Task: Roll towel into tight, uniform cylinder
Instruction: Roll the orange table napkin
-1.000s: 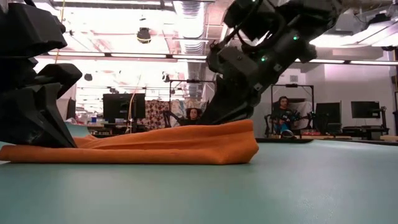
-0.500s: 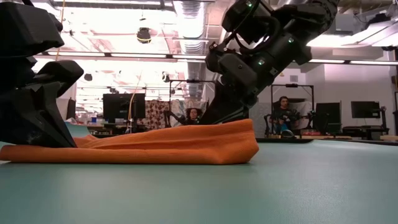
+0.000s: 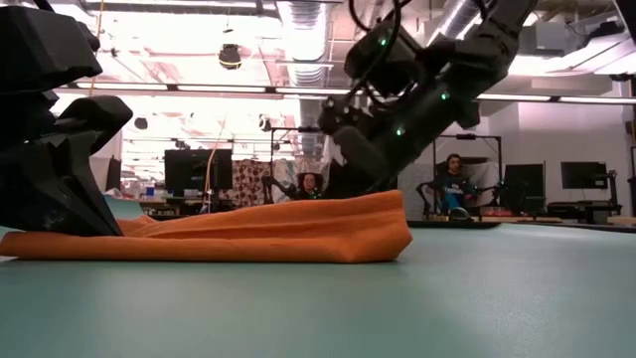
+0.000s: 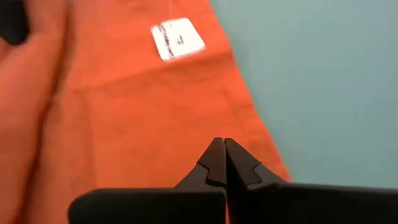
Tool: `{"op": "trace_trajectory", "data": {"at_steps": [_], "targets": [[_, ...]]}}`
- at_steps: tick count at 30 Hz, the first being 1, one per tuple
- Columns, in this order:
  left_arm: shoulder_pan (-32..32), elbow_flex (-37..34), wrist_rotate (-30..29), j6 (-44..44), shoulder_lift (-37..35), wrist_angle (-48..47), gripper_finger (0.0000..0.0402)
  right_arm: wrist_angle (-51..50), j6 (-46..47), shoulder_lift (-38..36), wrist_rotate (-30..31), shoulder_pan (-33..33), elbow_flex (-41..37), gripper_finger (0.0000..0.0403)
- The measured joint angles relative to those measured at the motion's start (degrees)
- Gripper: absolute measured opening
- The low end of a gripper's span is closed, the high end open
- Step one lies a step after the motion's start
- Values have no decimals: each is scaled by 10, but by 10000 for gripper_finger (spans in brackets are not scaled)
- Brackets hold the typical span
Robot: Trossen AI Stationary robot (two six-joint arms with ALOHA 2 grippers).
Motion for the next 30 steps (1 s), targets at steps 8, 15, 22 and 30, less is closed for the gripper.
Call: {"op": "trace_trajectory", "data": {"at_steps": [8, 15, 22, 30], "targets": [[0, 1, -2, 17, 0, 2, 0, -14, 16, 24, 6, -5, 1, 8], [1, 24, 1, 50, 1, -3, 0, -84, 70, 34, 51, 15, 4, 8], [1, 54, -37, 96, 1, -4, 0, -143, 107, 35, 88, 53, 1, 8], [14, 48, -126, 142, -5, -8, 0, -161, 131, 36, 119, 84, 0, 8]]}}
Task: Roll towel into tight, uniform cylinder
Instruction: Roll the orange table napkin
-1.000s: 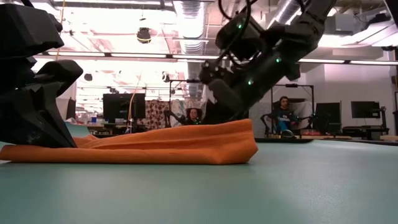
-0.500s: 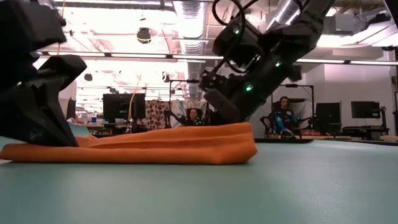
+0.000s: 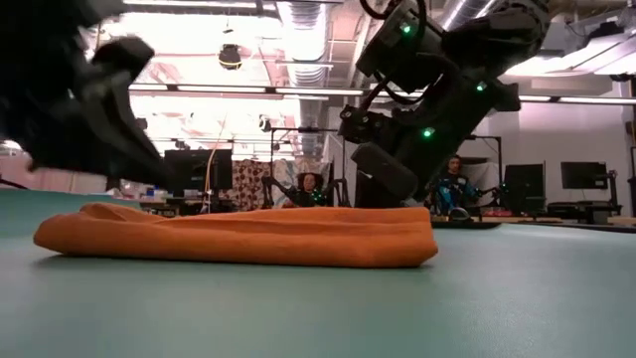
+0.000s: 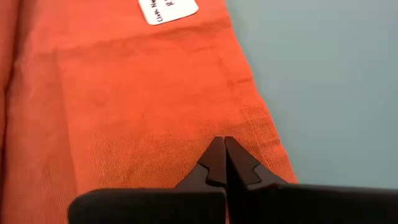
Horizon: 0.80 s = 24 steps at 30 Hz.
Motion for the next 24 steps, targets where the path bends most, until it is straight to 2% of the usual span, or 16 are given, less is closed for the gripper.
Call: {"op": "trace_trajectory", "data": {"at_steps": [3, 7, 10, 24], "targets": [[18, -33, 19, -13, 0, 13, 0, 1, 0, 0, 4, 4, -1, 8], [37, -60, 103, -11, 0, 55, 0, 1, 0, 0, 4, 4, -1, 8], [40, -60, 144, -7, -1, 72, 0, 1, 1, 0, 1, 1, -1, 8], [33, -58, 197, -138, -3, -28, 0, -19, 15, 0, -1, 3, 0, 8]]}}
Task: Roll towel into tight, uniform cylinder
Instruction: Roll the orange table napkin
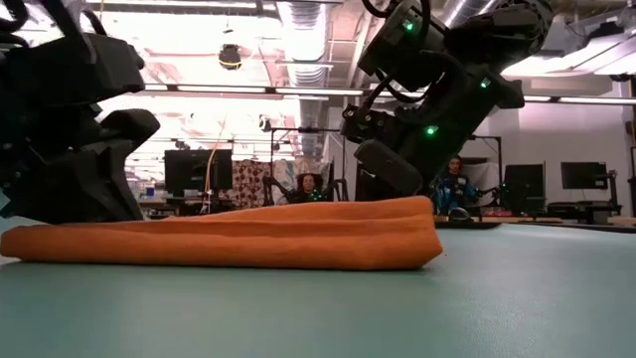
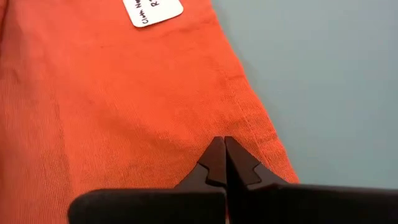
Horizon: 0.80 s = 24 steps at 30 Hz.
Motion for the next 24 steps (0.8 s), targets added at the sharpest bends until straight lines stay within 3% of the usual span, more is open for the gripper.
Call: {"op": "trace_trajectory", "data": {"at_steps": [7, 13, 19, 24], "targets": [[-18, 18, -6, -6, 2, -35, 0, 0, 2, 0, 0, 0, 0, 8], [-11, 49, -31, 67, 4, -37, 0, 41, -23, -16, 33, 5, -4, 16], [2, 52, -27, 74, 4, -41, 0, 37, -102, -95, 92, 24, -7, 37], [2, 52, -36, 82, 4, -40, 0, 31, -151, -173, 158, 84, -4, 41]]}}
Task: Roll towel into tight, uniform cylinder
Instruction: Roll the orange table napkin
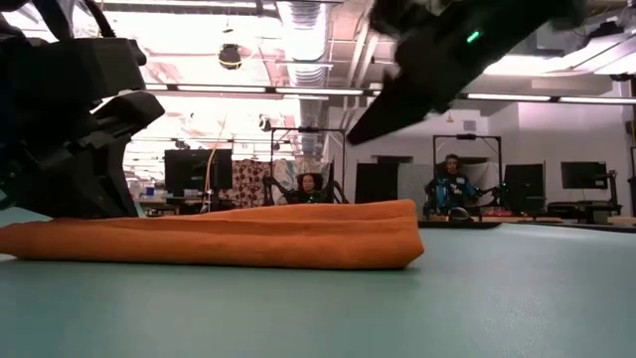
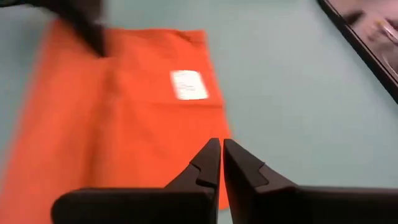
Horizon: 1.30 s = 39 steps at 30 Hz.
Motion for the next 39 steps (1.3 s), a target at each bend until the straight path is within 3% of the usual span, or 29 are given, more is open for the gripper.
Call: {"op": "trace_trajectory", "data": {"at_steps": [5, 9, 17, 20, 39], "targets": [[0, 0, -5, 1, 0, 0, 0, 8, -7, -26, -28, 79, 1, 45], [1, 0, -7, 11, 0, 1, 0, 50, -19, 28, -16, 131, 0, 73], [5, 1, -6, 2, -1, 1, 0, 204, -89, 135, -10, 141, 2, 220], [5, 1, 0, -2, -1, 1, 0, 216, -97, 153, -9, 137, 10, 257], [5, 1, 9, 7, -1, -2, 0, 138, 14, 223, -36, 91, 13, 265]]}}
